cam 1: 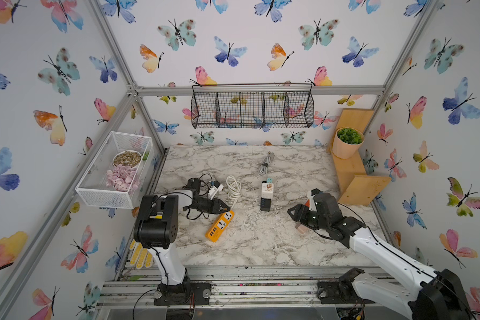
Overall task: Pull the plug off the socket
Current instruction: Move the socket to the center of the board.
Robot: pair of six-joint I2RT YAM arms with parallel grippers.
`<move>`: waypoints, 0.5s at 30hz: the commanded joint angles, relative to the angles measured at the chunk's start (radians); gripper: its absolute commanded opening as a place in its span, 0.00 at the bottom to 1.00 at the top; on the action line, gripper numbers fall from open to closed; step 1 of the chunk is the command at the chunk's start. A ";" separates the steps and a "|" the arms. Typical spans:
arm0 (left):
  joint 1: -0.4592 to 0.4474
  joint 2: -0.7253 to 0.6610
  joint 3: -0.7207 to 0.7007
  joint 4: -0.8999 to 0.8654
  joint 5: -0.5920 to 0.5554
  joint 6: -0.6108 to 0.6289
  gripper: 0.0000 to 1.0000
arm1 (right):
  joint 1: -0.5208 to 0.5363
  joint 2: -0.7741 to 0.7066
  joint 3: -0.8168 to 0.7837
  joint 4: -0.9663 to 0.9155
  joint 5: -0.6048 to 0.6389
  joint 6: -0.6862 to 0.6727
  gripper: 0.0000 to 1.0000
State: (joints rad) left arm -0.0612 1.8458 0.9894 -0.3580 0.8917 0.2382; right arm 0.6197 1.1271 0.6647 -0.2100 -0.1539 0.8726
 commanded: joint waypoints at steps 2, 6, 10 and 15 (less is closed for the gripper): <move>0.012 0.046 -0.009 -0.009 -0.200 0.041 0.00 | 0.179 0.170 0.111 0.110 0.088 0.025 0.47; 0.013 0.046 -0.011 -0.009 -0.200 0.042 0.00 | 0.314 0.419 0.291 0.178 0.062 -0.008 0.20; 0.012 0.044 -0.012 -0.008 -0.200 0.043 0.00 | 0.357 0.600 0.403 0.299 -0.031 -0.011 0.17; 0.012 0.044 -0.012 -0.010 -0.201 0.044 0.00 | 0.363 0.736 0.493 0.369 -0.061 0.000 0.17</move>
State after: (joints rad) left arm -0.0608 1.8458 0.9897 -0.3592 0.8913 0.2390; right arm 0.9813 1.8160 1.1080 0.0887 -0.1761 0.8722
